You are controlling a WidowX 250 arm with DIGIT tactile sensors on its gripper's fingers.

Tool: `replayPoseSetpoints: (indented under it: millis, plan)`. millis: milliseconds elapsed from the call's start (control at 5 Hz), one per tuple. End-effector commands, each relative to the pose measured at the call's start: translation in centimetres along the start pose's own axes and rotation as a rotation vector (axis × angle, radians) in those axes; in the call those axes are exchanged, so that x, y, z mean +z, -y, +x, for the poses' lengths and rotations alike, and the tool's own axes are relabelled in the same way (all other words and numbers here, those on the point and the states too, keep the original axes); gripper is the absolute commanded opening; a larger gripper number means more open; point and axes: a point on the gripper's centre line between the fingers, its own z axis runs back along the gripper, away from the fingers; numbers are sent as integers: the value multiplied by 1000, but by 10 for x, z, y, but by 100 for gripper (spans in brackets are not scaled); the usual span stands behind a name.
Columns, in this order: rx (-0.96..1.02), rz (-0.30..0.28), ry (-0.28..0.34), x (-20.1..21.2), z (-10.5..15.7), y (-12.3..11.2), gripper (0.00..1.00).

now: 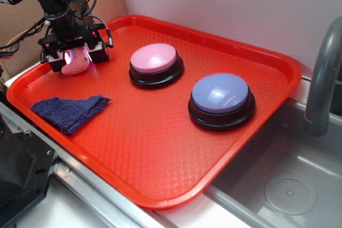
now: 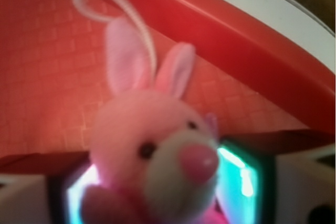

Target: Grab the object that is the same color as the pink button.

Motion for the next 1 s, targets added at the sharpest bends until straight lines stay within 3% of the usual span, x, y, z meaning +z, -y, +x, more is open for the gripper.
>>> replayPoseSetpoints:
  millis: [0, 200, 600, 800]
  plan:
    - [-128, -30, 15, 32, -1, -1, 0]
    - [-296, -40, -11, 70, -6, 10, 0]
    - [-620, -143, -31, 127, -41, 25, 0]
    - [-811, -166, -108, 139, -65, 26, 0]
